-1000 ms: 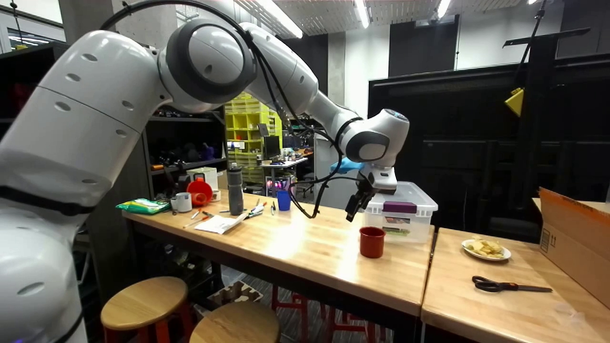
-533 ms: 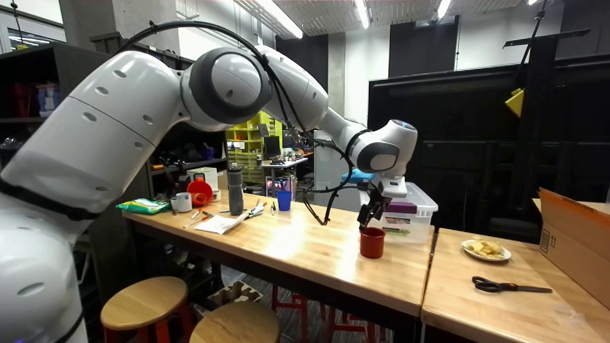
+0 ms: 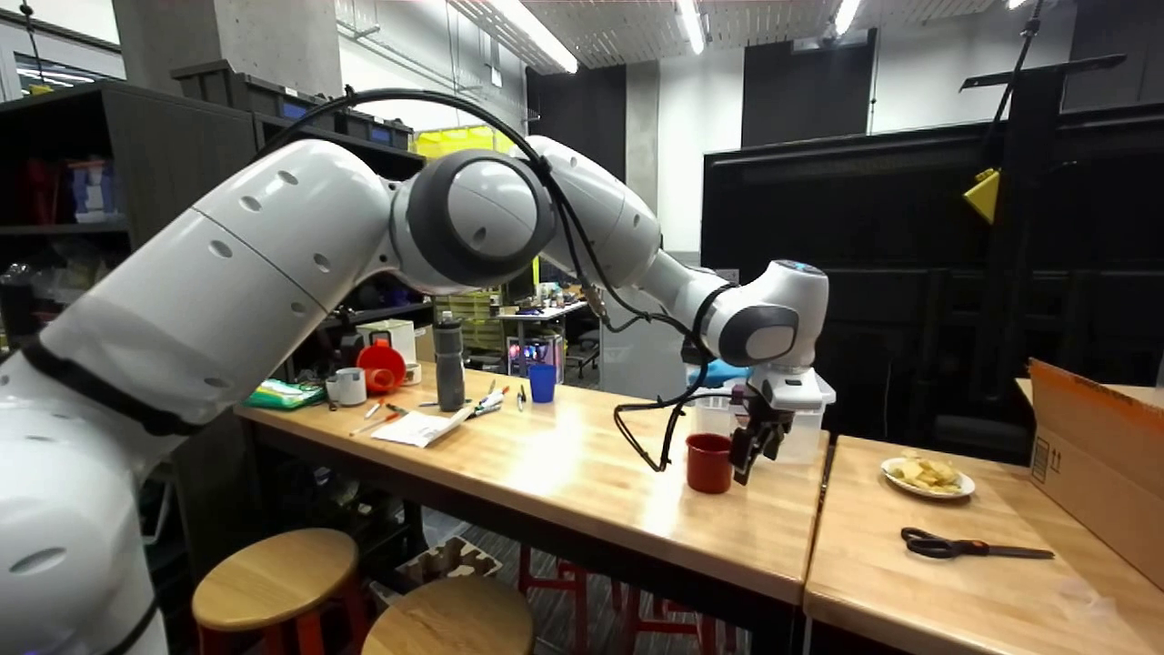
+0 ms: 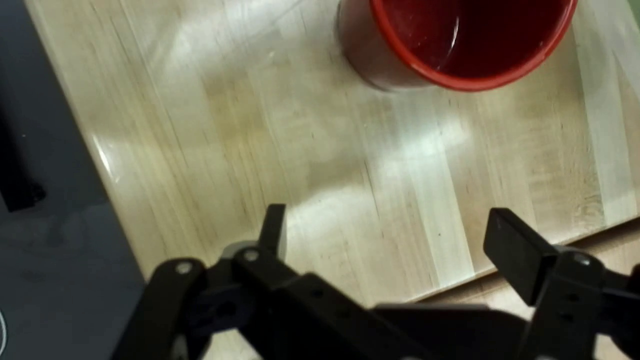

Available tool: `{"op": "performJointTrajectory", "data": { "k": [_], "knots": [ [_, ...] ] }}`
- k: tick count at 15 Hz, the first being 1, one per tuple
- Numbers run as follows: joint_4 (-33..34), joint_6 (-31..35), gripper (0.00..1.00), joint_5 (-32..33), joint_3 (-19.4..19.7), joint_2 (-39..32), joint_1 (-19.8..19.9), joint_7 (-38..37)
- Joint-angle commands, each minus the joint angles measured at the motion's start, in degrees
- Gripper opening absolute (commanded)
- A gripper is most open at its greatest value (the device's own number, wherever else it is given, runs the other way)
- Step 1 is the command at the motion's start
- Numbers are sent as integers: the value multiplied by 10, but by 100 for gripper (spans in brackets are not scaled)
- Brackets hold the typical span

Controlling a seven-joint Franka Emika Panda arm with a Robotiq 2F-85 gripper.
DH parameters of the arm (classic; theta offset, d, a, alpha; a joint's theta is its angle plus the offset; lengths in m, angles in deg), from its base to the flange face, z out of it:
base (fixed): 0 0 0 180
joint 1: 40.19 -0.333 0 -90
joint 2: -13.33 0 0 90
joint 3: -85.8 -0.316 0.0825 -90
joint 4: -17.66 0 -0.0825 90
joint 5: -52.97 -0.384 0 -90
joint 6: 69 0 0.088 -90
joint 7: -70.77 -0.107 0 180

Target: Move the red cup to the left

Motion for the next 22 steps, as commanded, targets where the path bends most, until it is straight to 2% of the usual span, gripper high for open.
{"op": "performJointTrajectory", "data": {
  "k": [1,3,4,5,9,12,13,22],
  "knots": [
    [49,-13,100,24,-4,-26,19,14],
    [55,-8,100,34,-8,-28,29,51],
    [-4,13,100,44,-3,20,-21,42],
    [-23,22,100,57,-6,36,-37,64],
    [-22,19,100,116,-15,53,-94,86],
    [-14,9,100,146,-22,57,-135,75],
    [-4,6,100,143,-22,46,-121,90],
    [-8,-16,100,140,-13,42,-106,56]
  ]
}}
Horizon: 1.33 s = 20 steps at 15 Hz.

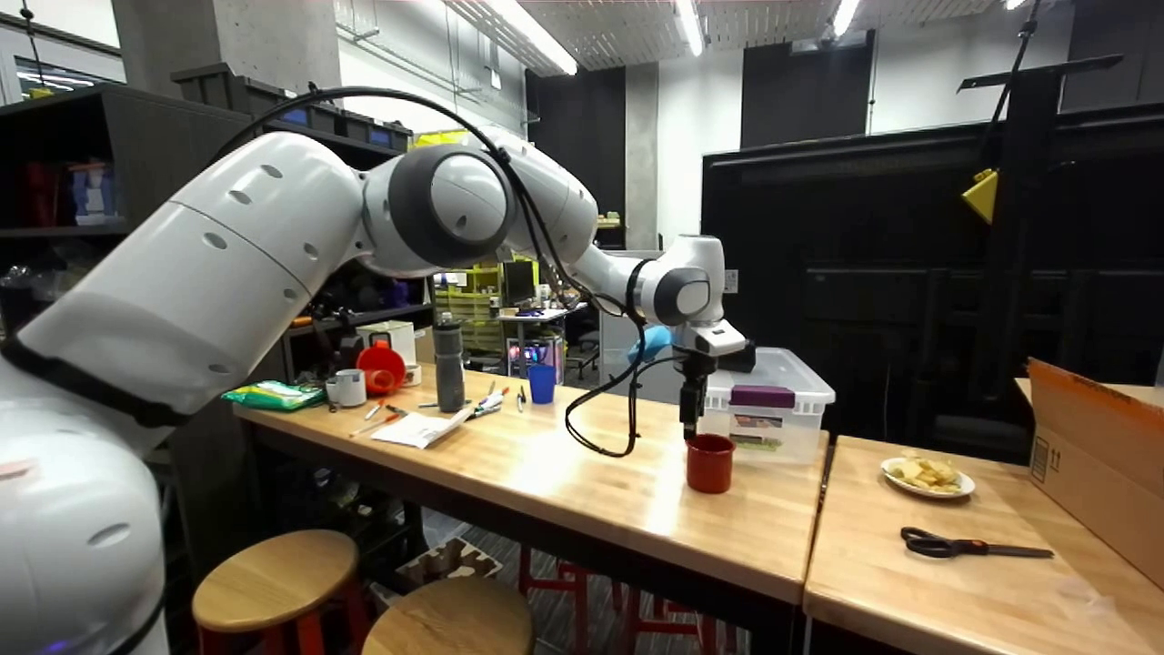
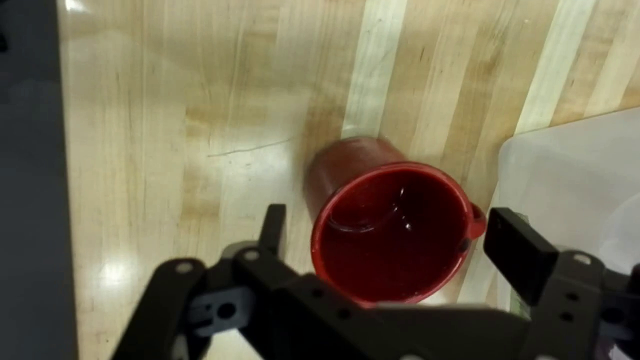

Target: Move the red cup to the left

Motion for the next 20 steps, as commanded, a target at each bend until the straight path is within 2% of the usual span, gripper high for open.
{"op": "performJointTrajectory", "data": {
  "k": [1,5,18,19,20],
  "knots": [
    [-5,-16,100,6,3,8,1,-19],
    [-4,-40,100,3,3,7,7,-29],
    [49,-107,100,-6,3,-46,64,-14],
    [52,-108,95,-6,2,-49,68,-12],
    [55,-108,83,-7,2,-52,71,-9]
  ]
}}
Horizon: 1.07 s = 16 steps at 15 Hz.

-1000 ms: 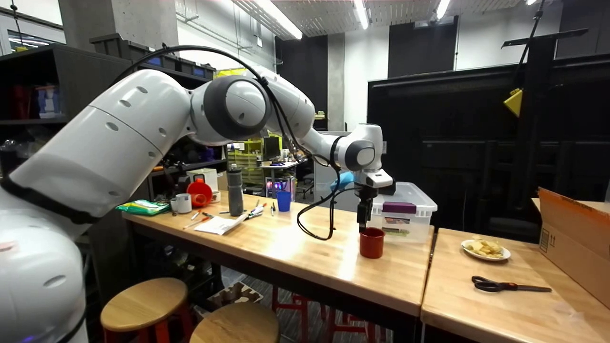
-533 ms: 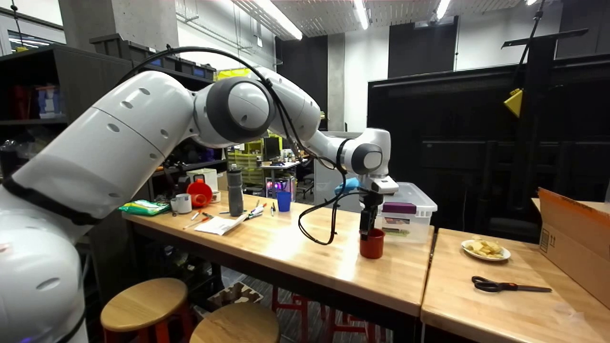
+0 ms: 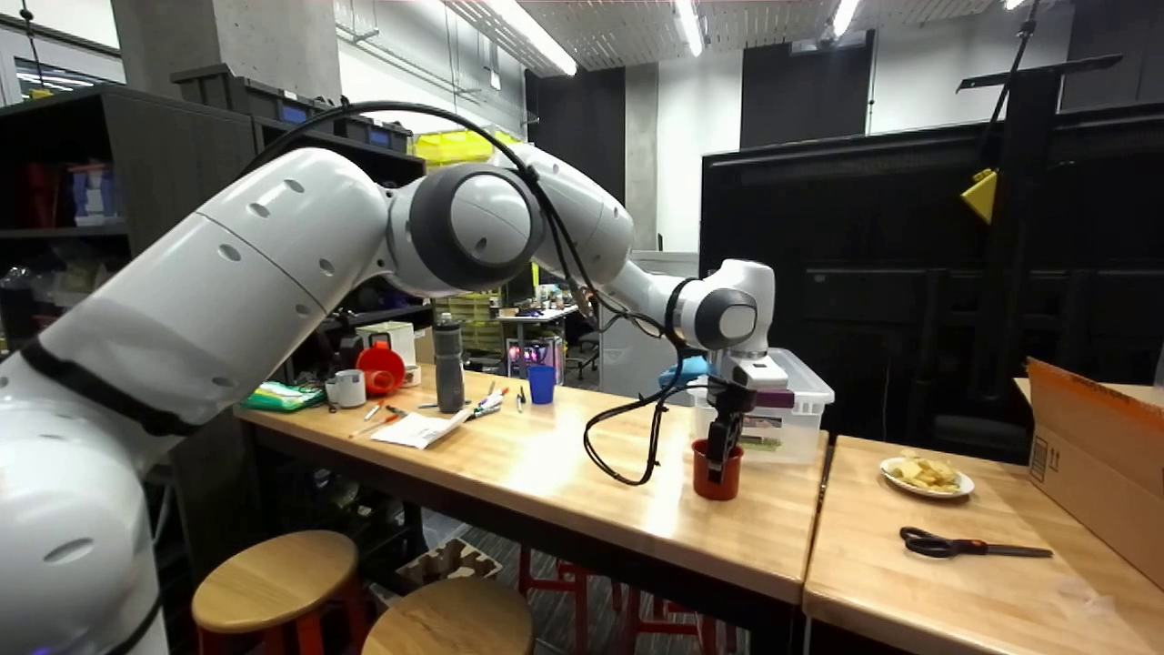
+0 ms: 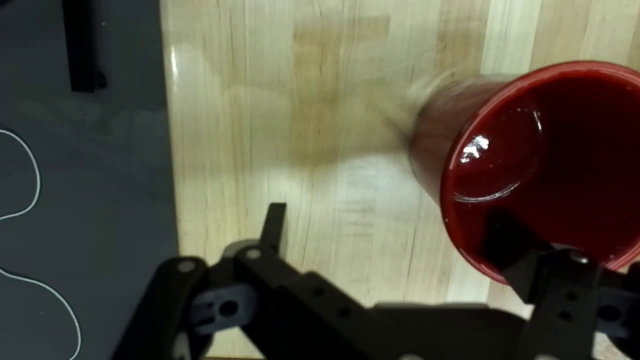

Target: Move the red cup to the left

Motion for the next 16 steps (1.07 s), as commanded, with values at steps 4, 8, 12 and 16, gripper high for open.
{"op": "performJointTrajectory", "data": {
  "k": [4,8,12,16],
  "knots": [
    [38,-23,57,-7,-2,-19,18,17],
    [45,-24,26,-12,-4,-23,25,29],
    [45,-19,0,-16,-6,-24,29,41],
    [40,4,2,-14,-11,-19,32,60]
  ]
}}
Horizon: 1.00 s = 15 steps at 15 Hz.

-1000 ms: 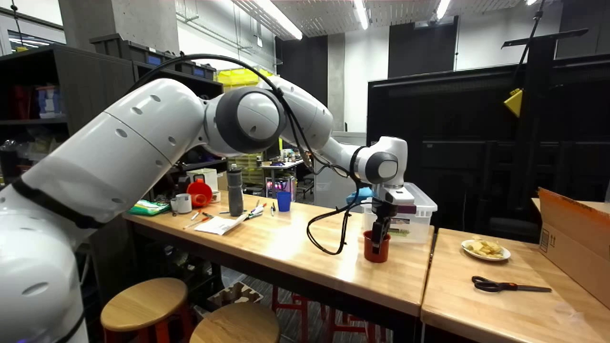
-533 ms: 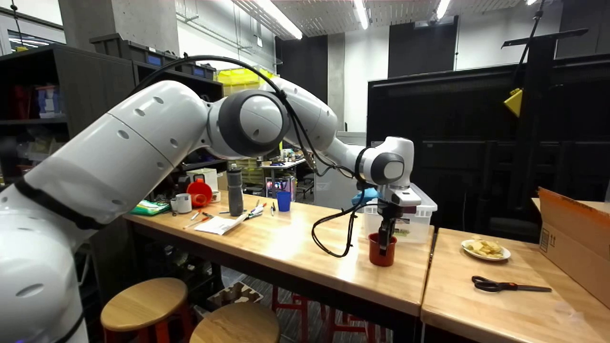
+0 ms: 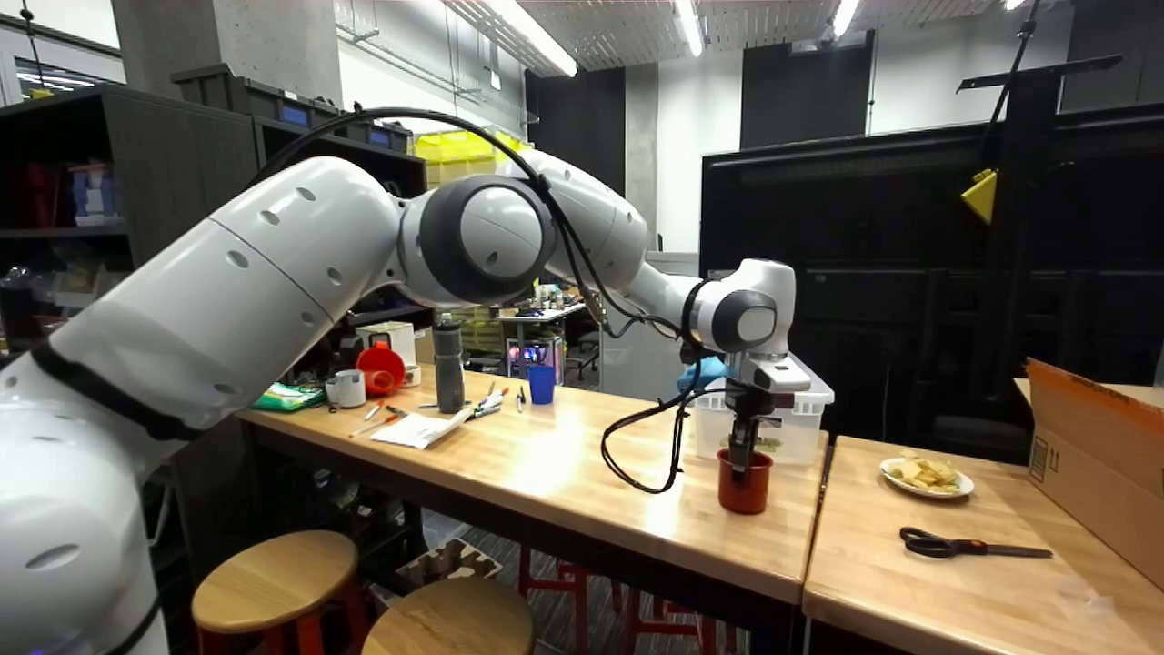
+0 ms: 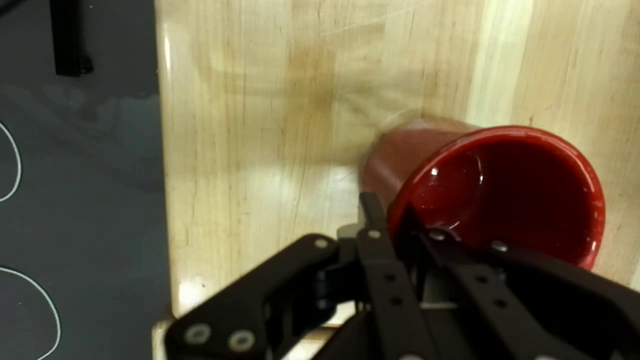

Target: Move the red cup to the left

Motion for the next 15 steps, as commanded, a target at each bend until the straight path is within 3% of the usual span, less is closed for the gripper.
{"op": "performJointTrajectory", "data": {
  "k": [1,3,4,8,15],
  "knots": [
    [6,15,2,-7,-10,-1,8,31],
    [6,34,2,-7,-13,-3,10,53],
    [-53,37,2,-1,-14,63,-32,22],
    [-54,48,2,9,-38,91,-58,48],
    [-57,41,2,22,-37,128,-122,69]
  ]
}}
